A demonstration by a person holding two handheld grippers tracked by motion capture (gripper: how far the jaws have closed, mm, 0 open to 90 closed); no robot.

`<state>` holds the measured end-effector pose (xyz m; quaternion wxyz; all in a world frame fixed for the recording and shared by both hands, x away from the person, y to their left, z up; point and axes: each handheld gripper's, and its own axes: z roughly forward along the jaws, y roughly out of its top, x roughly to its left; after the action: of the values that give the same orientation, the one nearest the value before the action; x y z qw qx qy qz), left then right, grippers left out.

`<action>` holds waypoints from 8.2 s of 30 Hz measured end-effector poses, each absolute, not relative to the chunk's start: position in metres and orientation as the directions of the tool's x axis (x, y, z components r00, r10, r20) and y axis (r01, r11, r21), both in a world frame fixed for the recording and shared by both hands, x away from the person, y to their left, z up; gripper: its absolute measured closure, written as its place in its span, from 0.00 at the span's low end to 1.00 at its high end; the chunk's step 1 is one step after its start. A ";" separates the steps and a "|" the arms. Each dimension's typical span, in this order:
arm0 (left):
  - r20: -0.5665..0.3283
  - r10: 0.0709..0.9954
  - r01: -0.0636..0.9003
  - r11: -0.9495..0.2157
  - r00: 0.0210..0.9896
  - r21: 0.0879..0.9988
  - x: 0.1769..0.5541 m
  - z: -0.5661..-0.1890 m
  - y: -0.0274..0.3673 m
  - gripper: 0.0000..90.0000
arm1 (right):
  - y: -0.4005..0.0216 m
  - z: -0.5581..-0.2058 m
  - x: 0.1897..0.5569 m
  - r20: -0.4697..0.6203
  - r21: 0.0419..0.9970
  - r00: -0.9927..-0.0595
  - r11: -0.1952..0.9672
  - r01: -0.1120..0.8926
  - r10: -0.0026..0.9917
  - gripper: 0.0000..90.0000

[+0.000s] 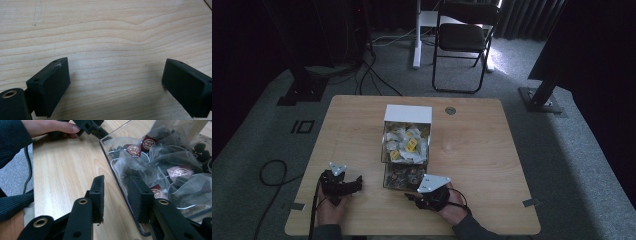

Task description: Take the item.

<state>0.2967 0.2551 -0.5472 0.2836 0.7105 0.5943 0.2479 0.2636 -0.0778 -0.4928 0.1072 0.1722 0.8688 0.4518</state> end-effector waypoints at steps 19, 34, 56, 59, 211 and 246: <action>0.015 0.986 0.704 -0.131 0.168 0.698 0.297 -0.547 0.255 0.09 | -0.069 -0.476 0.265 -0.082 0.851 -0.886 0.495 0.177 0.457 0.68; 0.016 0.986 0.704 -0.131 0.168 0.698 0.297 -0.547 0.255 0.09 | -0.063 -0.478 0.272 -0.067 0.847 -0.868 0.488 0.211 0.493 0.99; 0.015 0.986 0.704 -0.130 0.167 0.698 0.297 -0.547 0.255 0.09 | -0.074 -0.458 0.264 -0.074 0.880 -0.859 0.438 0.182 0.506 1.00; 0.015 0.986 0.704 -0.130 0.167 0.698 0.297 -0.547 0.255 0.09 | -0.076 -0.455 0.263 -0.080 0.884 -0.858 0.434 0.175 0.508 1.00; 0.013 0.986 0.705 -0.129 0.167 0.697 0.297 -0.547 0.255 0.09 | -0.202 -0.416 0.360 -0.073 0.917 -0.576 0.282 0.281 0.814 1.00; 0.014 0.986 0.704 -0.130 0.168 0.698 0.297 -0.547 0.255 0.09 | -0.190 -0.429 0.397 -0.070 0.897 -0.538 0.289 0.334 0.840 1.00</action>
<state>0.2967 0.2549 -0.5471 0.2835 0.7095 0.5955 0.2480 0.3969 -0.1900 -0.4286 0.2803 0.3903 0.7522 0.4509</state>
